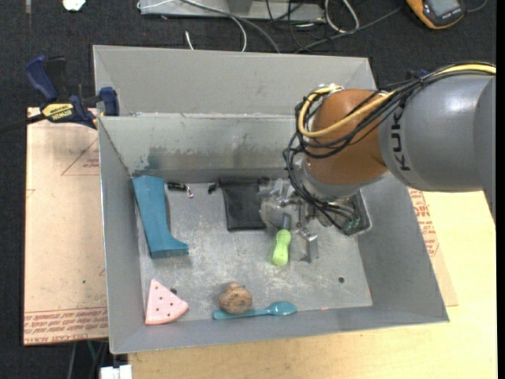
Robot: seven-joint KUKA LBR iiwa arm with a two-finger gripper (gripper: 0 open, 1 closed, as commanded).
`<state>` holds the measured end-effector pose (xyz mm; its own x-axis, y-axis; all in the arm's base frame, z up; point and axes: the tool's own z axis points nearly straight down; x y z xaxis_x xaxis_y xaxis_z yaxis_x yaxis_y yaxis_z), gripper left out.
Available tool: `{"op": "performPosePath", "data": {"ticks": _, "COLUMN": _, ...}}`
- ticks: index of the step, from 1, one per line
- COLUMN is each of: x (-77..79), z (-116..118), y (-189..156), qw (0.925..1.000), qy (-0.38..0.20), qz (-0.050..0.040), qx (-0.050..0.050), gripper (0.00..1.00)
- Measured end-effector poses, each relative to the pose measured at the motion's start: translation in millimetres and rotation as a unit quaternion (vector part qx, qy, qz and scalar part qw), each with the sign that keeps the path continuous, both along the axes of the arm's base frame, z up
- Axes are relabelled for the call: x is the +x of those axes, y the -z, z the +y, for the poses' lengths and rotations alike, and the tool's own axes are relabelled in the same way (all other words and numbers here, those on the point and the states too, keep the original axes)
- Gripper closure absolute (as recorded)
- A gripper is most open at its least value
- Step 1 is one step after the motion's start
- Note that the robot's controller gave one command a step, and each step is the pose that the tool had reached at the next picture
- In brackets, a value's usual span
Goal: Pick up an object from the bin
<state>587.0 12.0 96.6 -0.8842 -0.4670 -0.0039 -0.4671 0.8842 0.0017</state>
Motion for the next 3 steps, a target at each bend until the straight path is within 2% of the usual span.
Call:
{"op": "performPosePath", "data": {"ticks": 1, "x": 7.7, "z": 8.2, "y": 2.6, "qw": 0.9992, "qy": -0.040, "qz": -0.0016, "qx": 0.001, "gripper": 0.00}}
{"op": "performPosePath", "data": {"ticks": 2, "x": -0.2, "z": 6.5, "y": 14.2, "qw": 0.9983, "qy": 0.058, "qz": -0.0004, "qx": 0.001, "gripper": 0.00}}
{"op": "performPosePath", "data": {"ticks": 3, "x": -4.2, "z": 29.4, "y": 20.0, "qw": 0.9927, "qy": 0.120, "qz": -0.0041, "qx": 0.003, "gripper": 0.00}}
